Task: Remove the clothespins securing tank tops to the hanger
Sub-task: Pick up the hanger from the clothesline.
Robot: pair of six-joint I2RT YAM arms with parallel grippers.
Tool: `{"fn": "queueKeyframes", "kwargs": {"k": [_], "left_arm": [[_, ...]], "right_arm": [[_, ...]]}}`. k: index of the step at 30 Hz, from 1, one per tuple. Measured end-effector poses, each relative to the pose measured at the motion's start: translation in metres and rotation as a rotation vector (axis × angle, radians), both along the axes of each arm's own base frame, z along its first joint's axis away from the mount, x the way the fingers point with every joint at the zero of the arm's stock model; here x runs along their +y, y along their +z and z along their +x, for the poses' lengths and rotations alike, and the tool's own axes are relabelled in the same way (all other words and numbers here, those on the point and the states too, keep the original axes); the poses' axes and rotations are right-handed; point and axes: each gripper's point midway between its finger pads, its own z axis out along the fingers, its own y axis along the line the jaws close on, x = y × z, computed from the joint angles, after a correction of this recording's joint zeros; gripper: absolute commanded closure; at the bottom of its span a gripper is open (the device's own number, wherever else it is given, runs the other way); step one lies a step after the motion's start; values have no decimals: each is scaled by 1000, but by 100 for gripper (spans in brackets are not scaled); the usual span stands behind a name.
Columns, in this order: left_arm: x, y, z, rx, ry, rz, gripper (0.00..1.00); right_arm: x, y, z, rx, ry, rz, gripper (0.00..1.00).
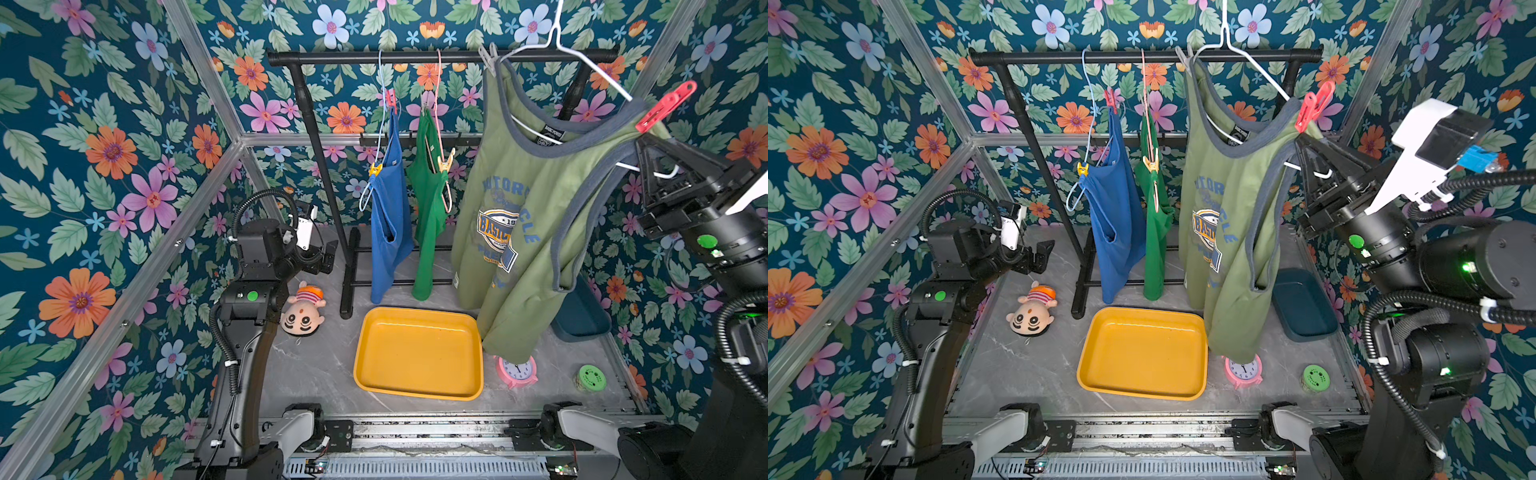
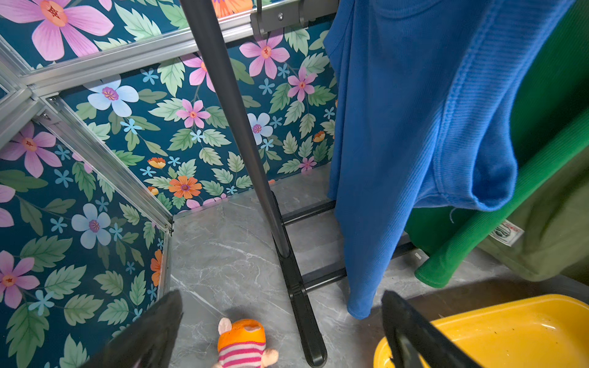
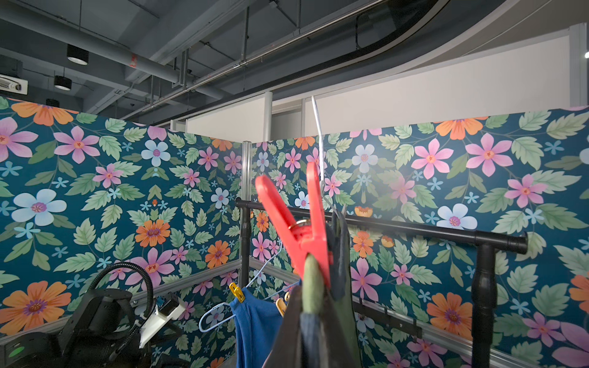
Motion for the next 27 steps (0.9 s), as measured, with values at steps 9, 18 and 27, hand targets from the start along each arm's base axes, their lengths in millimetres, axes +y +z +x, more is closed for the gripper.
{"fn": "queueKeyframes", "kwargs": {"k": [9, 18, 27], "left_arm": [[-2, -6, 0, 13, -8, -3, 0], [-3, -10, -3, 22, -14, -15, 0], [1, 29, -17, -68, 9, -29, 0]], "right_arm": [[-8, 27, -50, -112, 4, 31, 100], [-3, 33, -80, -135, 86, 43, 100], [16, 28, -81, -68, 261, 50, 100]]}}
